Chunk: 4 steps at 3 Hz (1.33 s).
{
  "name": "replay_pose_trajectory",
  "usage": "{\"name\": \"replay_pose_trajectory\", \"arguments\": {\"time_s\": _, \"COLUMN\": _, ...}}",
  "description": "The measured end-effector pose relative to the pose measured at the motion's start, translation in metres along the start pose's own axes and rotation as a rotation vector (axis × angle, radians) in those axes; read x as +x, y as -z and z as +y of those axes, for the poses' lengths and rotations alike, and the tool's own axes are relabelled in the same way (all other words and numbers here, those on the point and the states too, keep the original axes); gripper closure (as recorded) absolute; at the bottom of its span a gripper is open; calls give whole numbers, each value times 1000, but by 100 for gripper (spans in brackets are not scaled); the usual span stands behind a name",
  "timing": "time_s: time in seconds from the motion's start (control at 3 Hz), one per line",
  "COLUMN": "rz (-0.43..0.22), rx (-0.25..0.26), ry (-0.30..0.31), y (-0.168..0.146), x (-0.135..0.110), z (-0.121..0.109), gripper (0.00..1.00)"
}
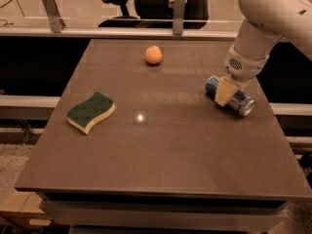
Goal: Move redbull can near sponge
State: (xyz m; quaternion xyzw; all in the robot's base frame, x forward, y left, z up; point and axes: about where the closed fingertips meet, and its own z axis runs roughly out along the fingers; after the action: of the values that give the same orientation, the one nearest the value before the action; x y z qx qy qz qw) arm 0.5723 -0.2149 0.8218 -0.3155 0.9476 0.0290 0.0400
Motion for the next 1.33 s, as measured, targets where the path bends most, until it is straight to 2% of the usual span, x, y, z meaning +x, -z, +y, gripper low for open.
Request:
{"name": "replay_pose_trajectory", "arguments": {"time_s": 0.67, "rz": -154, "rx": 69, "ry": 70, "y": 63, "x": 2, "z": 22, "gripper": 100}}
{"name": "replay_pose_trajectory", "arguments": {"time_s": 1.0, "rz": -188, "rx": 100, "ry": 110, "y": 93, "x": 3, "z": 40, "gripper": 100}}
{"name": "replay_pose_trajectory", "arguments": {"time_s": 1.33, "rz": -174, "rx": 107, "ry": 160, "y": 109, "x": -2, "z": 62, "gripper": 100}}
